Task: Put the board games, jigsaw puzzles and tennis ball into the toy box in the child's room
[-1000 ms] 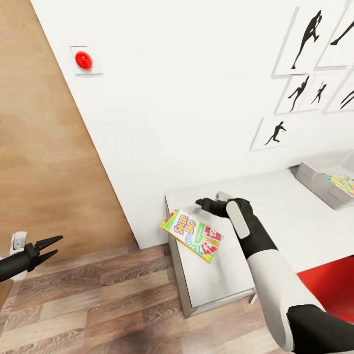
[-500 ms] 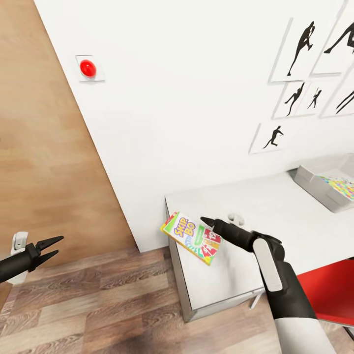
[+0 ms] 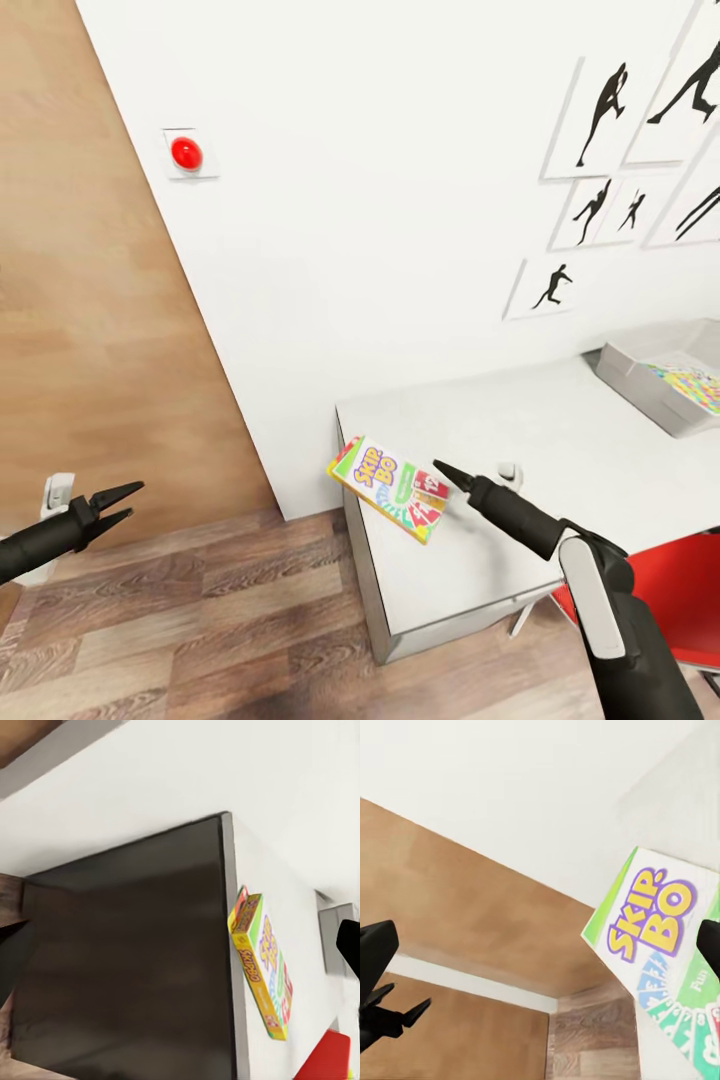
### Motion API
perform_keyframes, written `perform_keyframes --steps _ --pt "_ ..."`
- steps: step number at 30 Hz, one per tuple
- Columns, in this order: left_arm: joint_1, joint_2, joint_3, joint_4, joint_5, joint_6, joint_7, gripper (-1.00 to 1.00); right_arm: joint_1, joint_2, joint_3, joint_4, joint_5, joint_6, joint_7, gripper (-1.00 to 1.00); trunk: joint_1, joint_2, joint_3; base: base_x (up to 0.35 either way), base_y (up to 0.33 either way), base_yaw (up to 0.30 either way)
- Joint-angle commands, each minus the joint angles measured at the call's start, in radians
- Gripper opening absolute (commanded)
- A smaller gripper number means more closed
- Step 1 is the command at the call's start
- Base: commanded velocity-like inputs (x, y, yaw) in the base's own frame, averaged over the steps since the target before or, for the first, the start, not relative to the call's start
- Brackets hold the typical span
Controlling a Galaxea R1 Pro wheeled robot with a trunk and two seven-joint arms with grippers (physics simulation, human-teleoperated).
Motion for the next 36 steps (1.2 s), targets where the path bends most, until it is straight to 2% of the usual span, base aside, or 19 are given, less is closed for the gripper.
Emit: perform_keyframes --steps 1,9,13,19,36 --pt "-0.001 -0.004 -0.009 0.000 -0.002 -0.003 -0.003 1.00 0.002 -0.004 -0.003 -0.005 -0.002 0.005 0.014 1.00 0.001 -0.002 0.000 0.000 0.000 0.000" --pt "-0.002 -0.019 -0.098 0.000 -0.006 -0.034 0.001 1.00 0.010 -0.019 -0.008 -0.021 -0.007 0.003 0.056 1.00 0.001 -0.002 0.012 0.049 -0.085 0.000" --pt "-0.002 -0.020 -0.121 0.000 -0.005 -0.044 0.001 1.00 0.012 -0.023 -0.009 -0.023 -0.011 0.003 0.062 1.00 0.001 -0.002 0.016 0.101 -0.160 0.000" --pt "-0.002 -0.021 -0.135 0.000 -0.005 -0.053 0.001 1.00 0.012 -0.028 -0.009 -0.026 -0.013 0.003 0.065 1.00 0.001 -0.002 0.018 0.086 -0.064 0.000" --pt "-0.002 -0.022 -0.139 0.000 -0.005 -0.057 0.001 1.00 0.012 -0.030 -0.013 -0.023 -0.014 0.003 0.064 1.00 0.001 -0.002 0.019 0.087 -0.063 0.000"
